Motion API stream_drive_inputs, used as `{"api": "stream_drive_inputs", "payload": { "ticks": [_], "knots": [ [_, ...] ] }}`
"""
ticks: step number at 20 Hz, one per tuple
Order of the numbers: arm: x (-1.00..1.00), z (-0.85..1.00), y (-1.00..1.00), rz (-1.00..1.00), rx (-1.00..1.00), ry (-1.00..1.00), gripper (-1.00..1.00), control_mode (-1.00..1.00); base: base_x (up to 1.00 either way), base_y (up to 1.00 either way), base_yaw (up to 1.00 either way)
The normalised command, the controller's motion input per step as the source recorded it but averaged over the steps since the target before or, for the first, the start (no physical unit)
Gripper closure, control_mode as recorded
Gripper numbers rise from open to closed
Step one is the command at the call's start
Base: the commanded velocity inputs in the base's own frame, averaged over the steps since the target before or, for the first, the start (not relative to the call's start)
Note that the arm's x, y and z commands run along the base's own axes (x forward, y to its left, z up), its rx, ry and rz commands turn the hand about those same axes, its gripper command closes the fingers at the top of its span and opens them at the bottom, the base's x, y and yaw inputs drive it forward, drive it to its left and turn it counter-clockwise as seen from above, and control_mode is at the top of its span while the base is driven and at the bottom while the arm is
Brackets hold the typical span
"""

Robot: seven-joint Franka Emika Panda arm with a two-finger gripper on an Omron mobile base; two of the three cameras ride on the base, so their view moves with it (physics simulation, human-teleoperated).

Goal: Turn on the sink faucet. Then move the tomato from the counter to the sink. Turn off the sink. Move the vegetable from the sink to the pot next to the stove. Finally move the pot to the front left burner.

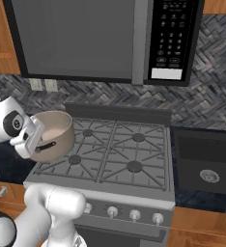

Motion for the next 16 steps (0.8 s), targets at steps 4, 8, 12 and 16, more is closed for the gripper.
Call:
{"api": "stream_drive_inputs", "payload": {
  "ticks": [4,8,12,16],
  "knots": [
    [-0.08,0.02,-0.71,-0.3,0.03,0.0,1.0,-1.0,0.0,0.0,0.0],
    [0.01,0.0,-0.55,-0.27,0.02,0.0,1.0,-1.0,0.0,0.0,0.0],
    [0.11,-0.05,-0.32,-0.19,0.02,0.0,1.0,-1.0,0.0,0.0,0.0],
    [0.13,-0.06,-0.22,-0.14,0.02,0.0,1.0,-1.0,0.0,0.0,0.0]
  ]
}}
